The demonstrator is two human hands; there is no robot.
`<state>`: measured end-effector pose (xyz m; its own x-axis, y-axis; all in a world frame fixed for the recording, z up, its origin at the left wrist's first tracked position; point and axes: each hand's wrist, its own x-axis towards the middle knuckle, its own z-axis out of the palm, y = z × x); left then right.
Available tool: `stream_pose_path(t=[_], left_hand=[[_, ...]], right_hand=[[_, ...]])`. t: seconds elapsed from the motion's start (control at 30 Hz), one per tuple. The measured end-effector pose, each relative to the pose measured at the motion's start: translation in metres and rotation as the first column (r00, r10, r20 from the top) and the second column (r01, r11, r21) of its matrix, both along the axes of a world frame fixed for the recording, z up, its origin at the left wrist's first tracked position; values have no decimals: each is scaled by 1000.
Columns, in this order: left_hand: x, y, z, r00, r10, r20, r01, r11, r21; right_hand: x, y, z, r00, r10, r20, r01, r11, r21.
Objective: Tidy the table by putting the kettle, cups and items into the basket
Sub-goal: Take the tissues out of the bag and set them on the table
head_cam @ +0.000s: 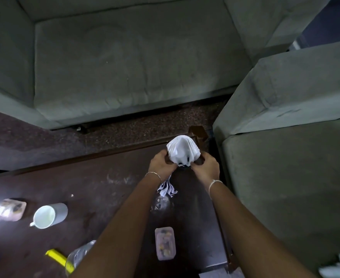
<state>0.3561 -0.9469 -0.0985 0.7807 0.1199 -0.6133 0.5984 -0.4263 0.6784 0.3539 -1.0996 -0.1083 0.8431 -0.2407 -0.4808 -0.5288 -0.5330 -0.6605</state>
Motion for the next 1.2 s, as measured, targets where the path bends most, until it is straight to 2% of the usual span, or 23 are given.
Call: stream_pose_path(t=[0.17,0.33,0.53,0.9,1.1,1.2], left_hand=[[-7,1,8,1000,-7,28,6,1000,23],[-22,9,23,998,25,58,-21,997,-68],[-53,29,46,992,77,99,-66,992,-107],[-160,136,71,974,175,143,-150,974,-172],[-234,215,64,976,182,122,-169,979,-112],[-268,243,52,990,95,108,-93,995,-19]], right_hand=[[-9,0,8,1000,-24,19,24,1000,14],[-21,5,26,998,-57,30,54,996,69],[-55,27,51,980,-181,79,170,978,124],[-168,113,75,974,-174,144,155,979,133],[-224,185,70,994,54,100,-70,984,161],[-250,212,60,958,278,74,-281,959,41]])
